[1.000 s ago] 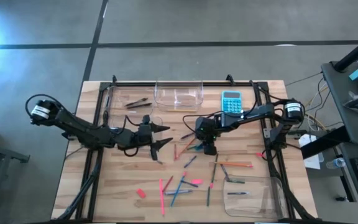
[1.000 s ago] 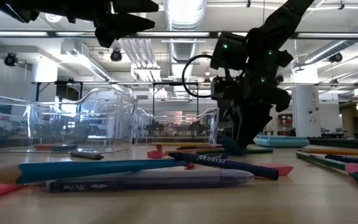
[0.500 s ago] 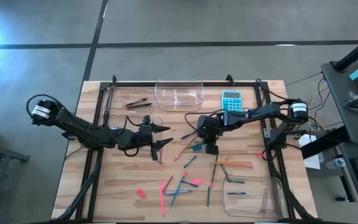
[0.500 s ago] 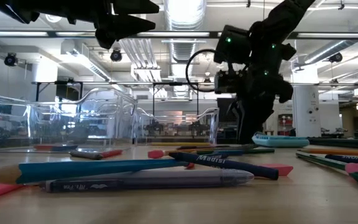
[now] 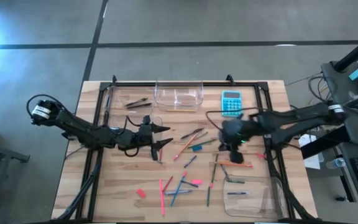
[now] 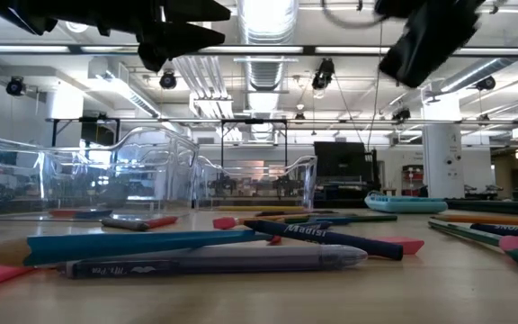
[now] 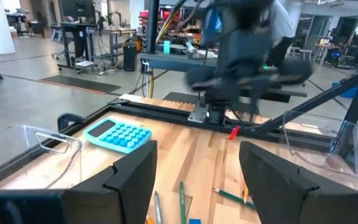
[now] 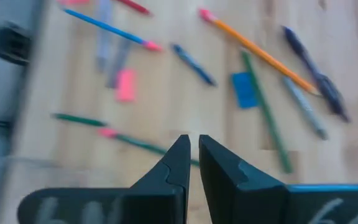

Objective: Sort crayons/erasers/pens/pencils in bins
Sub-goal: Put the gray crayon into the bottom right transparent bin

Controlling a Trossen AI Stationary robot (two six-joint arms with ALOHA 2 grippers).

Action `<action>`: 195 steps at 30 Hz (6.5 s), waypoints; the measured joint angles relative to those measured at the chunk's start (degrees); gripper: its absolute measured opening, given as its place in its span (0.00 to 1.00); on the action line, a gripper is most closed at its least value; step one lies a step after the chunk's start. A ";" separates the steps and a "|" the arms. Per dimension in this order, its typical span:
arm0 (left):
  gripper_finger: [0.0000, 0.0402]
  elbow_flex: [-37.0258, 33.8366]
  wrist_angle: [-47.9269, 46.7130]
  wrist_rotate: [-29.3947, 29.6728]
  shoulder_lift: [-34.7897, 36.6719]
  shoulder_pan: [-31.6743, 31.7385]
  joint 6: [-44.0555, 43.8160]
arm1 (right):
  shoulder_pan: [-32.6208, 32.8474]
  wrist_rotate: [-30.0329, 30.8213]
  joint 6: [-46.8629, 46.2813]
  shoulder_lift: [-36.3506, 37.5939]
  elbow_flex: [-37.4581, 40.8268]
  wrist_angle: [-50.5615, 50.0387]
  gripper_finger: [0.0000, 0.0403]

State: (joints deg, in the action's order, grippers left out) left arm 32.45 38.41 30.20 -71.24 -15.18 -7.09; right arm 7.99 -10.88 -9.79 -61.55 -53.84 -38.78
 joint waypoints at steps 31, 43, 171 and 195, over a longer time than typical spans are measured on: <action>0.53 1.28 0.11 0.02 -3.73 0.05 -1.65 | 38.72 17.95 -26.52 -5.72 0.07 0.10 0.07; 0.53 12.41 -30.82 -2.40 -3.93 0.02 -5.58 | 26.26 18.24 -15.56 0.98 0.07 0.04 0.07; 0.02 45.34 -95.25 -28.97 -42.58 -7.21 5.87 | 25.40 17.95 -7.14 4.44 3.68 8.01 0.10; 0.00 59.89 -70.53 -22.72 -32.30 -8.45 10.32 | 27.39 15.46 -2.59 4.94 -12.86 -2.65 0.10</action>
State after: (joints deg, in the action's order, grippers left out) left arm 92.33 -32.11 7.48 -103.55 -23.63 3.22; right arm 35.38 4.58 -12.38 -56.61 -66.71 -41.43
